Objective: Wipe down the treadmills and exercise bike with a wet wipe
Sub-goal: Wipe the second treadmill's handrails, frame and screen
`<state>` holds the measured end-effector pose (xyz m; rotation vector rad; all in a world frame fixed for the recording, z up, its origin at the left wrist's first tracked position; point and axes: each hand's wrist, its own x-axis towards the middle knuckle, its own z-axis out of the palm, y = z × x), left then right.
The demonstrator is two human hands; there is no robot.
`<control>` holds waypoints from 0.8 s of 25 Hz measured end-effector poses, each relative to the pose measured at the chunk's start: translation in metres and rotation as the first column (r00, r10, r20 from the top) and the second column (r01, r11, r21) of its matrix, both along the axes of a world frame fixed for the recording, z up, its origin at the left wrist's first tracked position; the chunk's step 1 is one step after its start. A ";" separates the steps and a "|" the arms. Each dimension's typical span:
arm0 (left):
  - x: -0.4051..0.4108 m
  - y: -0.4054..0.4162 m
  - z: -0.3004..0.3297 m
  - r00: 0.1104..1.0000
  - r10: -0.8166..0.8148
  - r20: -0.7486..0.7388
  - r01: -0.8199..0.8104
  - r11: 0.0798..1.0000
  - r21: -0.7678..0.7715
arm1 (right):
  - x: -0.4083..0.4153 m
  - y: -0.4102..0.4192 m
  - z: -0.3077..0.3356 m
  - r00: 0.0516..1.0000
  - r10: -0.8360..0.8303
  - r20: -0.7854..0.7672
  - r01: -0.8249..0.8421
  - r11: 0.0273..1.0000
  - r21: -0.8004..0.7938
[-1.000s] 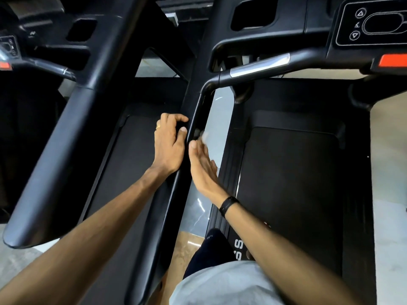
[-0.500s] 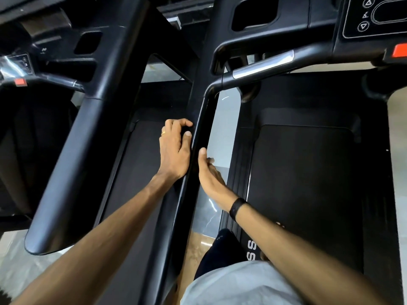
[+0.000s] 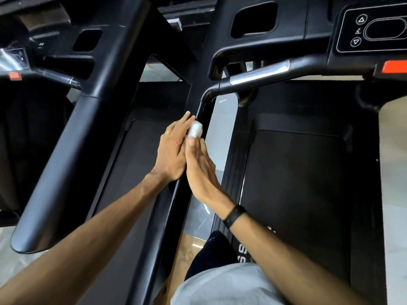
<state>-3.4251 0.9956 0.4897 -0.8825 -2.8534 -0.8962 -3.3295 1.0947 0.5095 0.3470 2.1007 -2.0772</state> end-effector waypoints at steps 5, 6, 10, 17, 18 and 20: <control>0.002 0.007 0.004 0.995 0.092 0.026 -0.094 0.989 0.110 | -0.023 -0.016 -0.025 0.988 -0.067 -0.136 0.084 0.988 0.128; -0.001 0.008 0.002 0.989 0.143 0.031 -0.145 0.983 0.111 | -0.015 -0.020 -0.029 0.991 -0.057 -0.123 0.069 0.993 0.096; -0.006 0.018 0.002 0.983 0.182 -0.025 -0.177 0.974 0.145 | 0.002 -0.026 -0.029 0.995 -0.062 -0.084 0.066 0.997 0.041; -0.007 0.018 0.004 0.987 0.147 -0.059 -0.142 0.987 0.082 | -0.029 0.013 -0.047 0.960 0.013 0.278 0.048 0.976 -0.212; -0.007 0.018 0.003 0.987 0.148 -0.057 -0.143 0.986 0.083 | -0.014 0.005 -0.036 0.961 0.049 0.271 0.025 0.965 -0.261; -0.009 0.015 0.002 0.988 0.150 -0.048 -0.146 0.986 0.078 | -0.011 -0.010 -0.018 0.987 -0.047 0.153 0.086 0.961 -0.263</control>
